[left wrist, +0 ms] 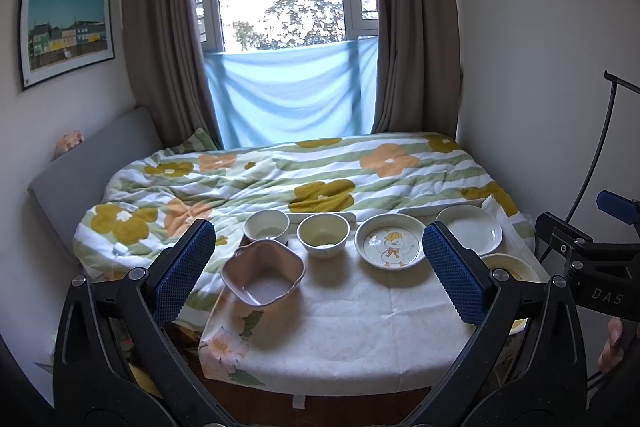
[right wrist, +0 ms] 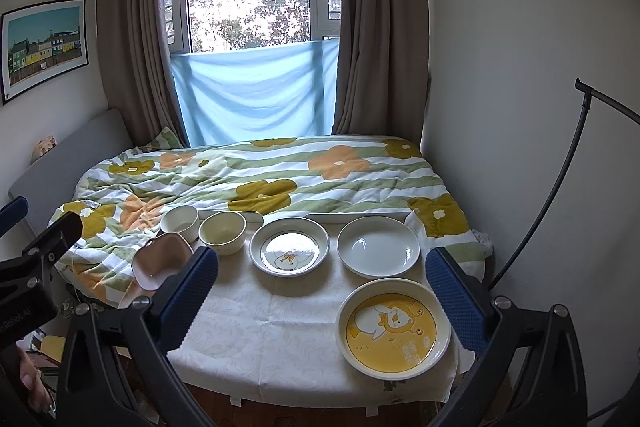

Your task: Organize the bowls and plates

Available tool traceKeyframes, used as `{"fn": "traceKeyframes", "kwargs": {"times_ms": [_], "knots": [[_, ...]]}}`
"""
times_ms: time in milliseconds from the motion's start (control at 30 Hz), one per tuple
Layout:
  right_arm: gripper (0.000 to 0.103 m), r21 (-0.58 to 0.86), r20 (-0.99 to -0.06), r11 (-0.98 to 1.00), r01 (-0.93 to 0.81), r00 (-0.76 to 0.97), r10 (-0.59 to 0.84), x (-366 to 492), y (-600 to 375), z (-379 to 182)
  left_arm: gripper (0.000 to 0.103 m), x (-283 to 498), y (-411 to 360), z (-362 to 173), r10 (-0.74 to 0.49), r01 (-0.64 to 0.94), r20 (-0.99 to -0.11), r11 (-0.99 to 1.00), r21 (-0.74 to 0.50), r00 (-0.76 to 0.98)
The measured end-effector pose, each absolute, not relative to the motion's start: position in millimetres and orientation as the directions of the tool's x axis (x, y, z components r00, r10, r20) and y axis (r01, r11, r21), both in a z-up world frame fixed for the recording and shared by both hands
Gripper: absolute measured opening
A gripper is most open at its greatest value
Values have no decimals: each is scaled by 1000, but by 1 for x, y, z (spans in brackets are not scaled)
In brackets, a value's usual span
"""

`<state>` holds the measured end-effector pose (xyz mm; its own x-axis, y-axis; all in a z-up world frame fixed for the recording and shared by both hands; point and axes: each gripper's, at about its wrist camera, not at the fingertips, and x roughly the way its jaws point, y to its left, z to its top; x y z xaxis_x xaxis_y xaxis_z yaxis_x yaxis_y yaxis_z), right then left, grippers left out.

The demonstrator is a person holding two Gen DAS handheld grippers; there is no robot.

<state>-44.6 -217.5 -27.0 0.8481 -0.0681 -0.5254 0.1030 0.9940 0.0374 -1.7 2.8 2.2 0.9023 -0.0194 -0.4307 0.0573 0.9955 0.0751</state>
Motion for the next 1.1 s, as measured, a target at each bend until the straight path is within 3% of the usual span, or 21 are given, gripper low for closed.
{"fn": "traceKeyframes", "kwargs": {"times_ms": [800,1000,1100], "knots": [[103,35,-530,993,110,845,-75,-50,-214,-33,103,-3,4,4,-25,71,-439,993,89,898],[103,66,-493,989,131,866,-82,-57,-231,-42,103,11,-8,-1,-110,172,-472,981,90,875],[103,77,-575,978,192,811,-114,-54,-247,-56,103,25,-20,-13,-178,254,-510,964,81,841]]}}
